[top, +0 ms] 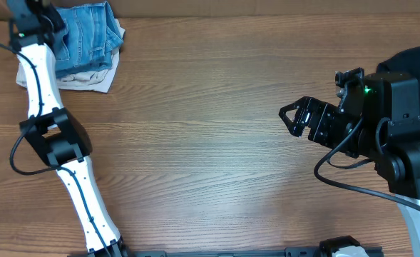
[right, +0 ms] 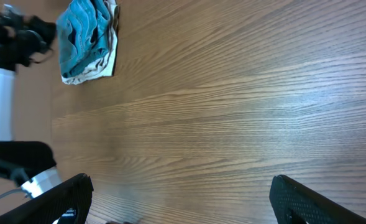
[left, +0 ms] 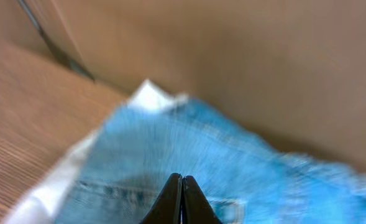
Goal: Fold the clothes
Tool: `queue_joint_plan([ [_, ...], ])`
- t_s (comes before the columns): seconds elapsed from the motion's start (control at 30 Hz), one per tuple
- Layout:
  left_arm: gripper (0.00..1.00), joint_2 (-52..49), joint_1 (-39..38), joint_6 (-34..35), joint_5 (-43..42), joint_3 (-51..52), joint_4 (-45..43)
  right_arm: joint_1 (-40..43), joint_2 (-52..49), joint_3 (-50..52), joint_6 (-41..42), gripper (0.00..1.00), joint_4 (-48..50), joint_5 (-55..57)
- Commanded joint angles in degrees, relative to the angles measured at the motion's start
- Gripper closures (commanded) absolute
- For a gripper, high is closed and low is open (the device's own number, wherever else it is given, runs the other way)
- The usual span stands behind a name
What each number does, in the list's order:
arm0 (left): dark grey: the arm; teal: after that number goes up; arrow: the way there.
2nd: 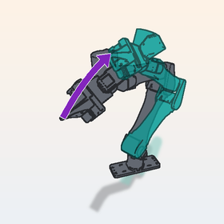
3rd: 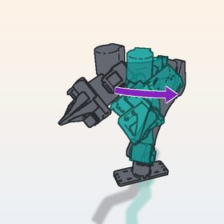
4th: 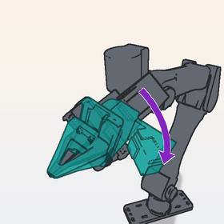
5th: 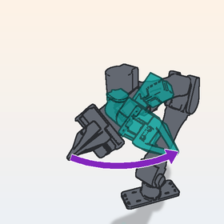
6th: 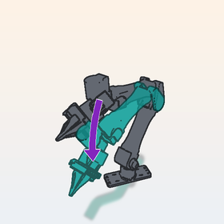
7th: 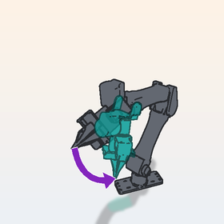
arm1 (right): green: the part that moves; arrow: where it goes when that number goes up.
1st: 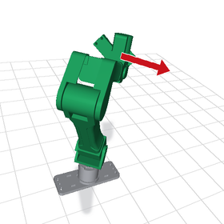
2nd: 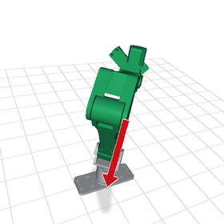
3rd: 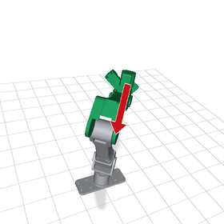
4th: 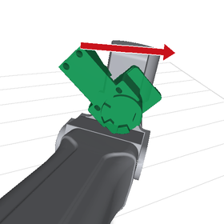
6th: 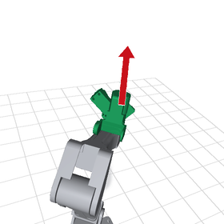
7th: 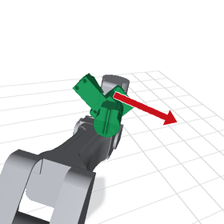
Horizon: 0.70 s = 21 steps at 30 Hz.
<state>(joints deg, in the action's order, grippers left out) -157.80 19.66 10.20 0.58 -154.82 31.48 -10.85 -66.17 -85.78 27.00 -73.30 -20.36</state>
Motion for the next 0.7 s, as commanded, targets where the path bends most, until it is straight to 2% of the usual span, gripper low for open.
queue_joint_plan([
  [0.0,0.96,-3.5,-0.3,0.1,-0.7,0.0,-0.2,0.4,0.0,-0.2,0.0,0.05,1.0,0.0],
  [0.2,0.83,-4.2,-0.6,0.1,-2.2,-0.1,0.2,0.4,0.0,-0.2,0.0,0.06,1.2,0.0],
  [0.37,0.73,0.6,-0.7,0.1,-5.0,-0.3,2.6,0.4,0.0,-0.2,0.0,0.05,1.2,-0.1],
  [0.47,0.52,5.7,-0.7,0.6,-8.7,-0.3,4.6,0.4,0.0,-0.2,0.0,0.05,1.2,-0.3],
  [0.53,0.46,9.4,-0.7,1.0,-11.0,-0.3,6.1,0.4,0.0,-0.2,0.0,0.05,1.2,-0.3],
  [0.6,0.48,12.6,-0.7,1.7,-10.7,-0.3,8.1,0.4,0.0,-0.2,0.0,0.05,1.1,-0.7],
  [0.67,0.65,15.7,-0.5,1.7,-10.7,-0.3,11.7,0.4,0.0,-0.2,0.0,0.05,0.7,-1.6],
])
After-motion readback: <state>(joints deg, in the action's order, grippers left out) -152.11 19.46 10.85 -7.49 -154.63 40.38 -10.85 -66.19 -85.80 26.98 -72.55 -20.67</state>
